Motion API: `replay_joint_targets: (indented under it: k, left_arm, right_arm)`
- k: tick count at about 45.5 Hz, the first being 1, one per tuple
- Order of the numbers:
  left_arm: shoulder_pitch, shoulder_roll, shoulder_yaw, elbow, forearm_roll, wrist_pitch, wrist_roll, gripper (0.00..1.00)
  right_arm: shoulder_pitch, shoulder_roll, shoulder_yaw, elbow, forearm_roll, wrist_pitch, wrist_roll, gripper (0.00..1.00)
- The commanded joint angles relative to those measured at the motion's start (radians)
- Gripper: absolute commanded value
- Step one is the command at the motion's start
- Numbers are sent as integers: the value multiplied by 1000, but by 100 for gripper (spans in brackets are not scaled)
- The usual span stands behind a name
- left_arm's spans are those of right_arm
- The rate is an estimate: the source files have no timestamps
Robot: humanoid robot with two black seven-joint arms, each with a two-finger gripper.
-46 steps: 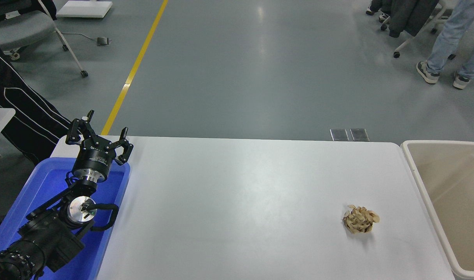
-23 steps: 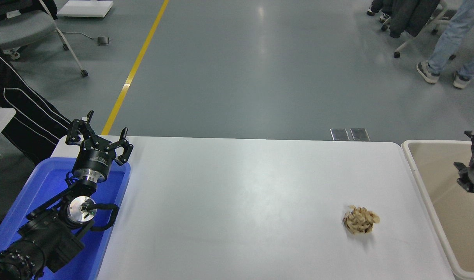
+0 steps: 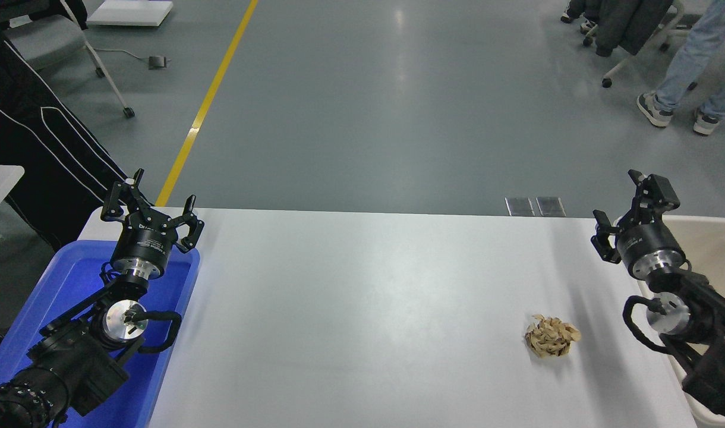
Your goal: Dispose of the paper cup in the dustbin
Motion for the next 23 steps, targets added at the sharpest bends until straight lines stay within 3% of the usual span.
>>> replay_joint_targets:
  k: [1, 23]
  left_arm:
    - [1, 0, 0, -2, 0, 0, 0, 100]
    - [-1, 0, 0, 0, 0, 0, 0, 100]
  right_arm:
    - [11, 62, 0, -51, -12, -2, 40, 99]
    - [23, 107, -28, -103, 1, 6, 42, 100]
